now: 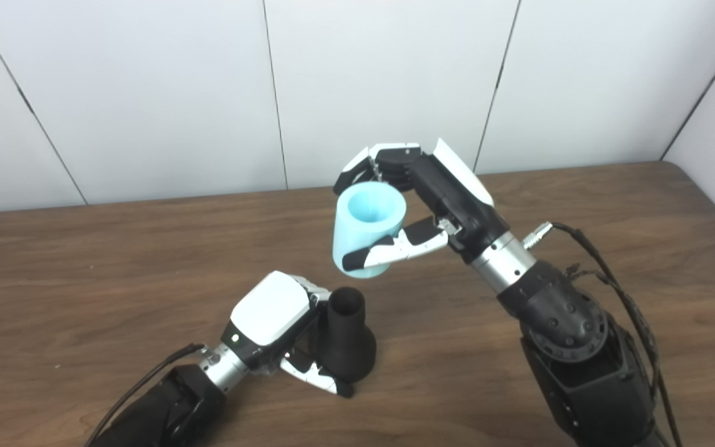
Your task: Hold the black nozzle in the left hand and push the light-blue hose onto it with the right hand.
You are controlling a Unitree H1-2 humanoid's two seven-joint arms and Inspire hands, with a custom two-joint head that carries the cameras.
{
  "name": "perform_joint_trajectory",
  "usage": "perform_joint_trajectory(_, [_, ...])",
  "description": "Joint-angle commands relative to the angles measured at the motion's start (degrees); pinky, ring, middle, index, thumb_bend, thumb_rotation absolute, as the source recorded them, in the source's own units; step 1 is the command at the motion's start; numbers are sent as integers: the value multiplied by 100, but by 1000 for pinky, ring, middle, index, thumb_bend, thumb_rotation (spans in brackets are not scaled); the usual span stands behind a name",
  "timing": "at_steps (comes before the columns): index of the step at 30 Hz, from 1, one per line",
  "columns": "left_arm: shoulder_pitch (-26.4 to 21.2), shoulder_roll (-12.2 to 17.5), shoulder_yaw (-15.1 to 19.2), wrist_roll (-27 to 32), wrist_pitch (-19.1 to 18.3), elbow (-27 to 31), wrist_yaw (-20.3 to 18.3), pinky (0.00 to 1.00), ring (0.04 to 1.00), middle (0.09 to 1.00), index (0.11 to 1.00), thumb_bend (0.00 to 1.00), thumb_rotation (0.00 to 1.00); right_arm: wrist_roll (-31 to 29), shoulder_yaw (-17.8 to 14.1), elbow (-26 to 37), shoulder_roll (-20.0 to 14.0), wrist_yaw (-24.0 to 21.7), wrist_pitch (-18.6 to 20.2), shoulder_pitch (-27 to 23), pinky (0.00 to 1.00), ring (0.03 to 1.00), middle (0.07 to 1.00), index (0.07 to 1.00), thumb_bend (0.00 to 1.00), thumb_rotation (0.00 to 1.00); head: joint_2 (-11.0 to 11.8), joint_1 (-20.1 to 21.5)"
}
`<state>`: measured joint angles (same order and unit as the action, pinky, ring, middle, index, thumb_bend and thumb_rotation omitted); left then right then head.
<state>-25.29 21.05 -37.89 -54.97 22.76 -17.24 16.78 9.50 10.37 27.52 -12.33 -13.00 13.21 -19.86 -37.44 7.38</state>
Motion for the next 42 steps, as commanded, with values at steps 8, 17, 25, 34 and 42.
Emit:
perform_joint_trajectory(8, [188,-11,-246,-301,-72,-171,-474,422,464,450,497,504,0,-18,23,16,109,3,-622,126,278,399,476,520,516,0,-28,-8])
perform_joint_trajectory(17, [221,11,-244,-261,-71,-114,-536,408,451,451,502,505,0,-189,12,-145,151,-50,-749,361,264,388,479,526,514,0,-42,-28])
perform_joint_trajectory(25, [245,28,-228,-264,-68,-65,-565,406,450,447,502,504,0,-146,27,-311,172,-30,-899,511,274,395,469,526,515,0,-39,-64])
perform_joint_trajectory(34, [278,38,-204,-197,-111,46,-711,418,459,458,494,505,0,-32,67,-554,231,-10,-1053,584,285,404,470,520,516,0,-34,-79])
perform_joint_trajectory(42, [304,36,-219,-204,-155,101,-791,416,455,455,496,505,0,144,108,-832,272,45,-1500,584,297,406,473,519,516,0,-27,-89])
